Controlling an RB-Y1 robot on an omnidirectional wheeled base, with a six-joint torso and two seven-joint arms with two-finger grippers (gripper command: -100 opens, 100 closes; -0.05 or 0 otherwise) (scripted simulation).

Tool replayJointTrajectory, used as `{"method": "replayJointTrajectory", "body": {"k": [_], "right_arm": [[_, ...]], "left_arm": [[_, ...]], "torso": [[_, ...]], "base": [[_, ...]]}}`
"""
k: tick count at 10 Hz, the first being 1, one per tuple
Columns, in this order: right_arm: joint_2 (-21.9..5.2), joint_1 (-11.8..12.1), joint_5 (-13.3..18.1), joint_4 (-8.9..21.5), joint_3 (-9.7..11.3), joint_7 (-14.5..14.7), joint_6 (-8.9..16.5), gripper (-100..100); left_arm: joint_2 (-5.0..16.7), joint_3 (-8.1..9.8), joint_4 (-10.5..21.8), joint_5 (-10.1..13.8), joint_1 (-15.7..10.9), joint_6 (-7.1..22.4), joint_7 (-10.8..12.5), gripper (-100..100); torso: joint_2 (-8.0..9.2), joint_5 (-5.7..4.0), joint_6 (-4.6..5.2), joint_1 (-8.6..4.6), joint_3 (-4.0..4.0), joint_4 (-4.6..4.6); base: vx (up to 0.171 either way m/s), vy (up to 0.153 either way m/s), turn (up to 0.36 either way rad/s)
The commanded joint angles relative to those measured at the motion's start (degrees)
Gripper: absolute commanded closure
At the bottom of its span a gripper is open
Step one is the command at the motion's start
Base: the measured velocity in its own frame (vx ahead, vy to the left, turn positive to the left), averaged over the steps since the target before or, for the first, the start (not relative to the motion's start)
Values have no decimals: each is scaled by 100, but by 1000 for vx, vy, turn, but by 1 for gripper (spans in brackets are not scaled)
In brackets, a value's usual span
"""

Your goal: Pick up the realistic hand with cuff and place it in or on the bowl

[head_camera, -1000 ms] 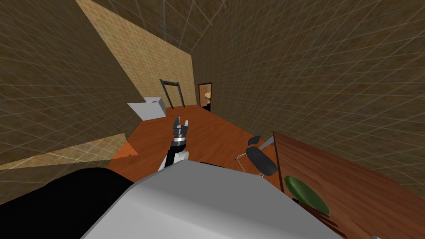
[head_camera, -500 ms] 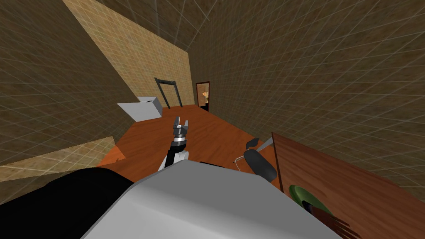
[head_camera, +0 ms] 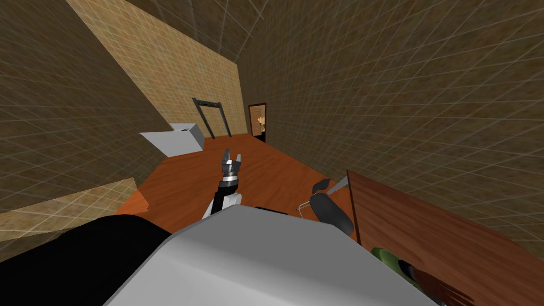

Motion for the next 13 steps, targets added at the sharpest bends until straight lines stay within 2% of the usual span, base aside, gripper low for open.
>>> {"method": "replayJointTrajectory", "body": {"k": [1,5,6,7,8,9,10,12,13], "right_arm": [[0,0,0,0,0,0,0,-100],[-1,-2,0,0,0,0,1,-100],[-1,-2,0,0,0,0,1,0],[80,17,-136,-287,163,287,-104,-100],[80,17,-136,-522,163,492,-104,-100],[80,17,-136,-522,163,577,-104,-100],[160,37,-271,-789,326,786,-209,-100],[160,37,-271,-1044,326,1096,-209,-100],[160,37,-271,-1044,326,1153,-209,-100]], "left_arm": [[0,0,0,0,0,0,0,0],[-1,-1,0,0,-1,0,0,0],[-1,-1,0,0,-1,0,0,0],[-1,-1,0,0,-1,0,0,0],[0,-1,0,0,-2,0,0,0],[0,0,0,0,-2,0,0,0],[0,0,0,0,-1,0,0,0],[-1,-1,0,0,-1,0,0,0],[-1,-1,0,0,-1,0,0,0]], "torso": [[0,0,0,0,0,0],[28,6,1,26,17,6],[28,7,1,26,17,7],[29,7,2,27,17,7],[53,4,-1,11,30,11],[60,1,0,-3,35,14],[52,1,2,6,31,12],[43,6,1,26,26,11],[34,7,2,26,20,8]], "base": [[11,-12,5],[1,-1,0],[0,0,0],[-83,-51,113],[-100,-85,68],[-52,-48,-1],[-93,-61,94],[-10,10,26],[0,0,0]]}}
